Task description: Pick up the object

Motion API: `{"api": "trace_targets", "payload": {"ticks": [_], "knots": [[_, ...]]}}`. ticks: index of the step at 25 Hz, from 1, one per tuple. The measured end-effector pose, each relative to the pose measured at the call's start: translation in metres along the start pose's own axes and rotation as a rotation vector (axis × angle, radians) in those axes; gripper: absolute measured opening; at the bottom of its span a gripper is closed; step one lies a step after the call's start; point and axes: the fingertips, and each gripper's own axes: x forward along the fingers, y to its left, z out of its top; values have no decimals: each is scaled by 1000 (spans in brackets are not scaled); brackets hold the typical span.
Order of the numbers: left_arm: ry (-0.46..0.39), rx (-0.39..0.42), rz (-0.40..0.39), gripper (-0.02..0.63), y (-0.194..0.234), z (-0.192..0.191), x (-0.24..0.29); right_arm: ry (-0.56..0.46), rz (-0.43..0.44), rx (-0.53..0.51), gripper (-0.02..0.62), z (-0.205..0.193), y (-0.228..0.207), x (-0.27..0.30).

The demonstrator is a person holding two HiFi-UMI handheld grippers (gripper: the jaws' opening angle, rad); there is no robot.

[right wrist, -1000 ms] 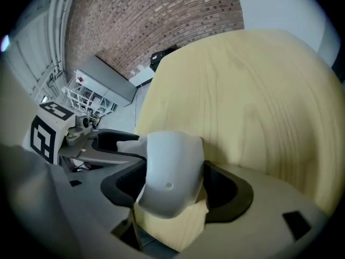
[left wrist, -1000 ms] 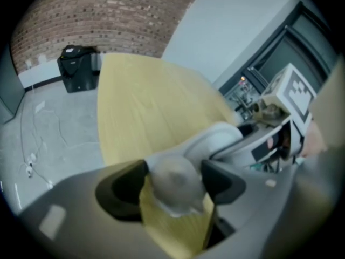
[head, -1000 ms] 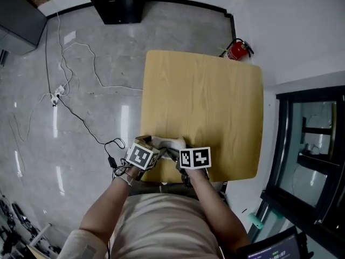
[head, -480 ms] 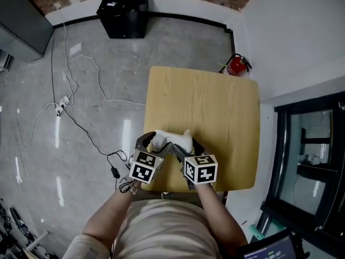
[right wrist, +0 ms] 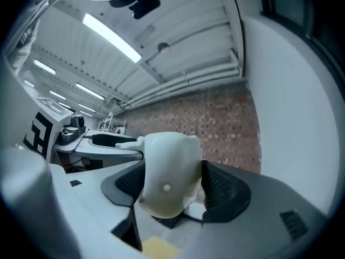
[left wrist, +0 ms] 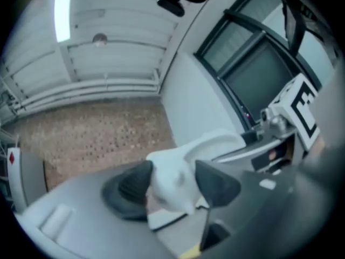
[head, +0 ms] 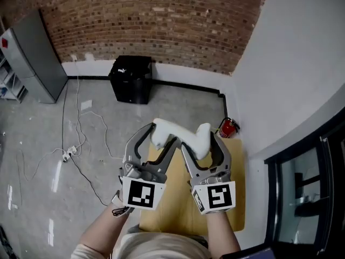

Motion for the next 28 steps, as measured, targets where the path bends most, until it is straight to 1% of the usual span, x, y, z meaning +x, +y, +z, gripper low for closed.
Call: {"api": "trace_targets", "payload": {"ticks": [2,4,6,8,12,15,18,22,25,28], "knots": [[-93,70,49,249,11,44,-4,-133,-24,-97,316,50,-3,-7],[-166,108,89,249,17,77,-15,-225,-43,-151,316,87,1,-17],[-230,134,119,249,19,103,-26,-288,-55,-187,316,112,5,-28],[-278,160,136,249,16,123,-33,-331,-64,-217,316,129,4,-40],[-327,154,145,249,3,140,-37,-370,-90,-256,316,140,-2,-59],[-332,168,136,249,-8,146,-38,-385,-109,-256,316,141,-8,-70],[-347,177,134,249,-10,156,-41,-402,-126,-256,314,149,-8,-77],[-367,175,140,249,-9,167,-45,-412,-132,-268,316,159,-7,-82],[-368,187,143,249,-11,172,-48,-420,-136,-267,316,163,-7,-86],[-370,181,140,249,-12,175,-50,-423,-140,-270,316,166,-6,-89]]}}
